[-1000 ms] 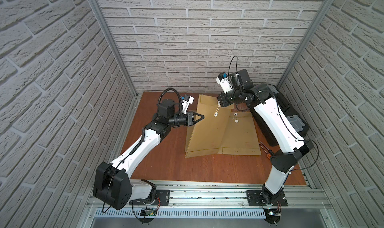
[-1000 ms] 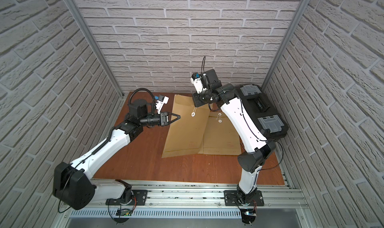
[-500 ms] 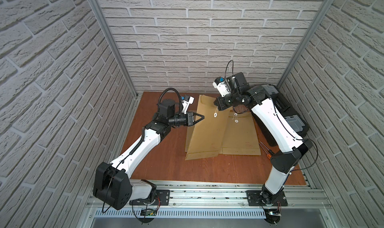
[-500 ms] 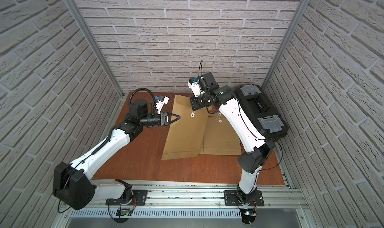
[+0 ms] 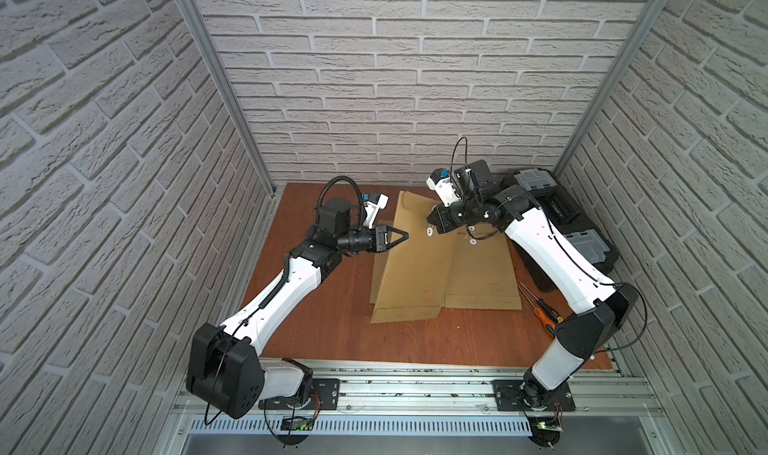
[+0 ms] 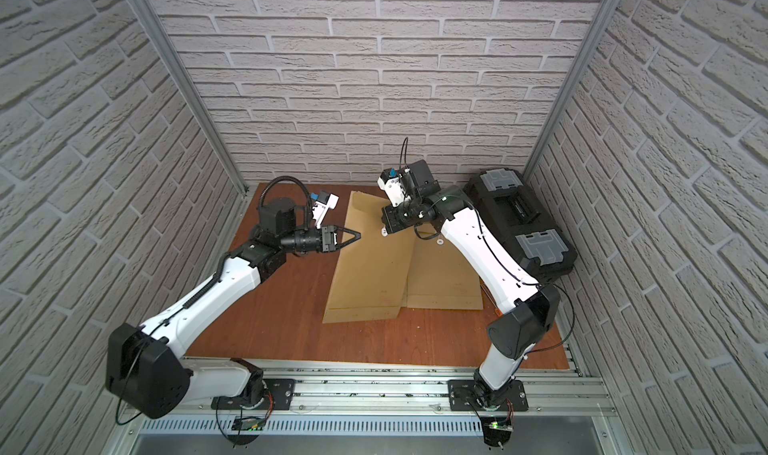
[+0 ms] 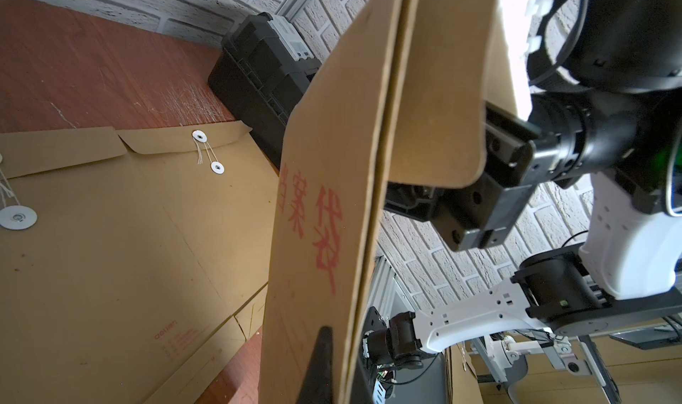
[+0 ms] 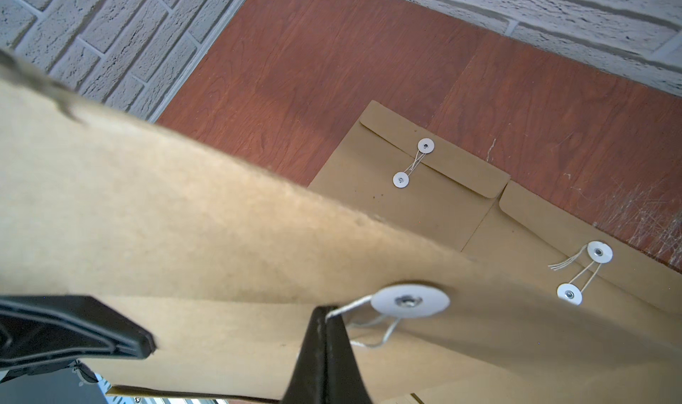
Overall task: Close the mouth of the file bag
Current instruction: Close the file bag, then place the file bag at the center of the board.
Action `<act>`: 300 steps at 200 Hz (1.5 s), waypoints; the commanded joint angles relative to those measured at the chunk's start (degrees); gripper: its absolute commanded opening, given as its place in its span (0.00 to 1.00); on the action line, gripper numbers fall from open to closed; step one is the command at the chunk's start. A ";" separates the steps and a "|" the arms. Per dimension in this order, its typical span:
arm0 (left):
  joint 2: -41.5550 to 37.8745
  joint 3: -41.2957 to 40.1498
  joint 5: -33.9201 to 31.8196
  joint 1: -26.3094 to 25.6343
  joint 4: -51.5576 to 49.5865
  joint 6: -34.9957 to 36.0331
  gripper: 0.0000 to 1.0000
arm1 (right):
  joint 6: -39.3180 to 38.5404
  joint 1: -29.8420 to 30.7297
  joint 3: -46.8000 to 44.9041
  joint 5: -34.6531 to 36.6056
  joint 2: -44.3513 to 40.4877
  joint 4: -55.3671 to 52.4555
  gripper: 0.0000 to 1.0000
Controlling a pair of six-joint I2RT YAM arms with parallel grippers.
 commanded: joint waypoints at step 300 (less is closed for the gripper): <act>-0.22 0.11 6.92 11.99 25.50 -14.49 0.00 | 52.78 -20.46 -52.43 -50.99 -6.81 101.35 0.04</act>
